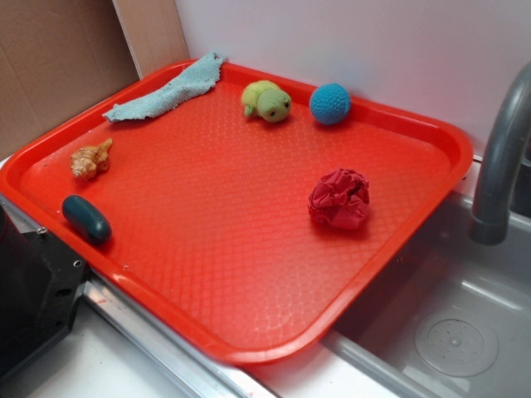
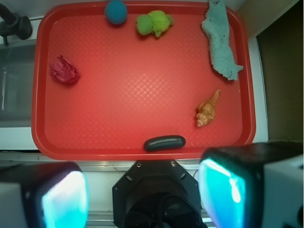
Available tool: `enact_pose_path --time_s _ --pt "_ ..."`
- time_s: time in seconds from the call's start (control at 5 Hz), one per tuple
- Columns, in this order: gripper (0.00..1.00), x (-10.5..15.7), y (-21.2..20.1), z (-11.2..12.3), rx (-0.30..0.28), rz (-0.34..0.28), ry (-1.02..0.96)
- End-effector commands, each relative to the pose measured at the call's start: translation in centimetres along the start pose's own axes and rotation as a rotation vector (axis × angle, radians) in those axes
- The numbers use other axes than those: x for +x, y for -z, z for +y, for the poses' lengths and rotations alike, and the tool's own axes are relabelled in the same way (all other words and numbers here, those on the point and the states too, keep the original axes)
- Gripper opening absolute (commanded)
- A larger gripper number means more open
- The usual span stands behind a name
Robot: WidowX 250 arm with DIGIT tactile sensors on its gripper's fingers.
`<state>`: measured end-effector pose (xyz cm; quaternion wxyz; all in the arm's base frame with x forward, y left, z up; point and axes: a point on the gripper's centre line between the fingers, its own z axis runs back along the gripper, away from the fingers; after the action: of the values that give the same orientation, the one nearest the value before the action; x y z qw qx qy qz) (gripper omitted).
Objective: Grab the shell.
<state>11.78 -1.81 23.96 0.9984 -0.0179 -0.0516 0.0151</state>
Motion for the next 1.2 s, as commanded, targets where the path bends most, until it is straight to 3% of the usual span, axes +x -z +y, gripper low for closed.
enact_pose_path --time_s 0.0,0.2,0.4,0.6,0.8,1.0 --pt "1.00 0.0 0.0 0.0 0.000 0.000 0.000" --pt "1.00 2.3 5.1 4.6 0.076 0.056 -0.244" --pt "1.00 3.2 10.2 7.6 0.056 0.038 -0.495" --pt "1.00 3.6 15.3 9.4 0.083 0.061 -0.745" --pt "1.00 2.4 19.3 11.1 0.192 0.116 -0.877" --pt "1.00 0.7 20.6 12.4 0.227 0.164 -0.821"
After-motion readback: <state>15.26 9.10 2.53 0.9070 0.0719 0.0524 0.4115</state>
